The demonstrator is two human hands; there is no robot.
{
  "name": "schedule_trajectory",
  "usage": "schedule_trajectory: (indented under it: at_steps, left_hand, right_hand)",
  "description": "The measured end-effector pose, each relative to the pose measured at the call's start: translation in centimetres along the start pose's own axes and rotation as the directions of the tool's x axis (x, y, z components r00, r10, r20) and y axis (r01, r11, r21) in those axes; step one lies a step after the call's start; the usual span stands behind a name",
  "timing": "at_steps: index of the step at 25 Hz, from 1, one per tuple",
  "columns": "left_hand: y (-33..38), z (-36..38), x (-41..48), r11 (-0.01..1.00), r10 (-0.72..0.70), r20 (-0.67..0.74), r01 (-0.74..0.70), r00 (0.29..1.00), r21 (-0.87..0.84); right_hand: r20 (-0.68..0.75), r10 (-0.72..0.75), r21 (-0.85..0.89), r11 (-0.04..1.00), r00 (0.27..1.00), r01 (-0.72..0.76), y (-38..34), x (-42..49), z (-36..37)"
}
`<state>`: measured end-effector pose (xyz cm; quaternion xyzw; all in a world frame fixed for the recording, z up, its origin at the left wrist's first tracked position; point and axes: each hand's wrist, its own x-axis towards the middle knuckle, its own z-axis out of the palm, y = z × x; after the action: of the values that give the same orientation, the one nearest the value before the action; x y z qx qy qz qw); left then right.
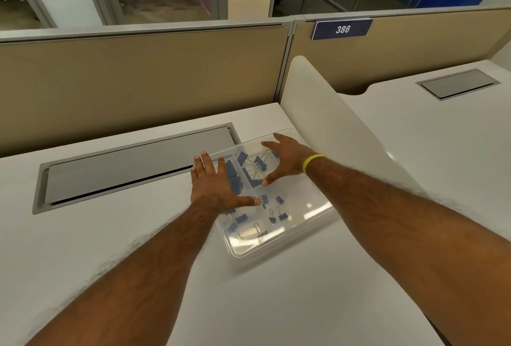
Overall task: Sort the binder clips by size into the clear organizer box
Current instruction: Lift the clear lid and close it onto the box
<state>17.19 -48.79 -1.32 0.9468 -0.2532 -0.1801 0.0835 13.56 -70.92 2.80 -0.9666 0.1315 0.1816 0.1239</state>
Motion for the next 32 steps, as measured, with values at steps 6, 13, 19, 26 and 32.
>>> schedule_trajectory:
  at_steps: [6,13,19,26,32]
  left_hand:
    - [1.1,1.3,-3.8,0.993,0.069,-0.203,-0.086,0.977,-0.077]
    - [0.4,6.5,-12.5,0.936,0.014,-0.337,-0.131,0.941,-0.326]
    - [-0.4,6.6,-14.2,0.947,0.02,-0.269,-0.104,0.963,-0.304]
    - [-1.3,6.2,-14.2,0.964,0.035,-0.212,-0.089,0.977,-0.251]
    - [-0.4,4.4,-14.8,0.979,0.015,-0.128,-0.041,0.992,-0.201]
  right_hand:
    - [-0.204,0.004,0.117,0.993,0.979,0.02,0.8,-6.5,2.6]
    - [-0.267,0.081,0.162,0.986,0.96,-0.038,3.2,-14.3,6.4]
    - [-0.274,0.122,0.231,0.971,0.954,-0.058,3.4,-16.9,8.6]
    - [-0.285,0.159,0.279,0.957,0.945,-0.077,2.9,-17.1,9.3]
    - [-0.22,0.177,0.266,0.957,0.959,-0.115,2.5,-17.1,8.3]
